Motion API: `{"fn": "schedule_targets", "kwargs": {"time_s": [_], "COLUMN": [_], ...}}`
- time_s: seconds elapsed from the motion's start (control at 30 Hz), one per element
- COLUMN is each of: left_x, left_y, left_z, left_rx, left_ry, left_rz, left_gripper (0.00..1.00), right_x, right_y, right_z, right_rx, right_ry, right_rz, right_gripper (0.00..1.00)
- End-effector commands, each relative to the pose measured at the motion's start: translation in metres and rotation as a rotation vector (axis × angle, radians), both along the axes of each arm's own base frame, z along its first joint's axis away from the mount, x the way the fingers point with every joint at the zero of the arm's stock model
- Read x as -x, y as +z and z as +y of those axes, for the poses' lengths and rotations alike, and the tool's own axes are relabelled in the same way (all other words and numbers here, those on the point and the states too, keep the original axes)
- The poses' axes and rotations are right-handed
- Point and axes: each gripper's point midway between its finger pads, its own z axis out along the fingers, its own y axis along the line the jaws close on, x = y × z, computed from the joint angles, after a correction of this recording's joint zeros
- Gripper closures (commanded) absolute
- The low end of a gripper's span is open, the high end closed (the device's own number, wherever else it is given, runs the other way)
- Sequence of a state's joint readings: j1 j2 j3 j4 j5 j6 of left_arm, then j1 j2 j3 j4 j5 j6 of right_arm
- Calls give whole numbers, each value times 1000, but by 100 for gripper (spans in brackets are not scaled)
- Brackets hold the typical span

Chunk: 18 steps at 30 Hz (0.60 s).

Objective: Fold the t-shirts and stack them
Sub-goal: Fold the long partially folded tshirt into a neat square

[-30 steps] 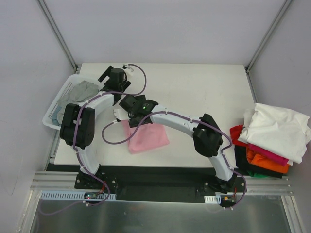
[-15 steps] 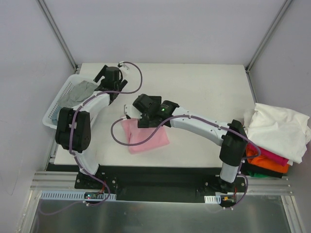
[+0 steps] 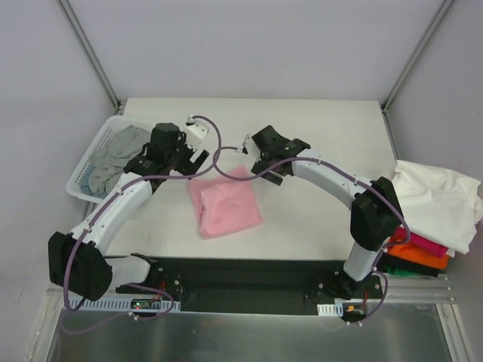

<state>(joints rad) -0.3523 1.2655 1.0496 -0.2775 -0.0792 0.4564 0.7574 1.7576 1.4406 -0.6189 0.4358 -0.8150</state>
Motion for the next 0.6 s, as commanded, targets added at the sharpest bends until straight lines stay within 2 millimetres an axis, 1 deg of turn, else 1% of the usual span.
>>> {"fn": "schedule_targets", "kwargs": {"time_s": [0.0, 0.03, 0.07, 0.1, 0.17, 0.2, 0.23, 0.37, 0.47, 0.57], "left_x": [56, 63, 68, 72, 86, 90, 99, 118, 125, 127], "left_y": [-18, -16, -22, -25, -35, -37, -40, -43, -41, -42], "left_z": [-18, -20, -20, -21, -26, -28, -35, -51, -58, -63], "left_rx": [123, 137, 135, 138, 153, 163, 189, 254, 283, 299], "left_ry": [-98, -119, -125, -142, -181, -191, -224, -300, -345, -369], "left_rz": [161, 164, 183, 194, 245, 263, 298, 383, 406, 423], "left_gripper": [1, 1, 1, 0, 1, 1, 1, 1, 1, 1], "right_x": [-12, -15, -19, -22, -29, -31, -31, -34, -33, -30], "right_y": [14, 14, 13, 8, 5, 1, -2, -6, -8, -13], "right_z": [-11, -14, -18, -20, -29, -31, -32, -33, -33, -33], "right_rx": [-93, -88, -85, -69, -28, -22, -24, -22, -22, -19], "right_ry": [-91, -101, -117, -120, -146, -149, -150, -162, -164, -165], "right_rz": [-31, -35, -38, -29, -44, -37, -27, -24, -15, 7], "right_gripper": [4, 4, 4, 4, 3, 3, 3, 3, 3, 4]}}
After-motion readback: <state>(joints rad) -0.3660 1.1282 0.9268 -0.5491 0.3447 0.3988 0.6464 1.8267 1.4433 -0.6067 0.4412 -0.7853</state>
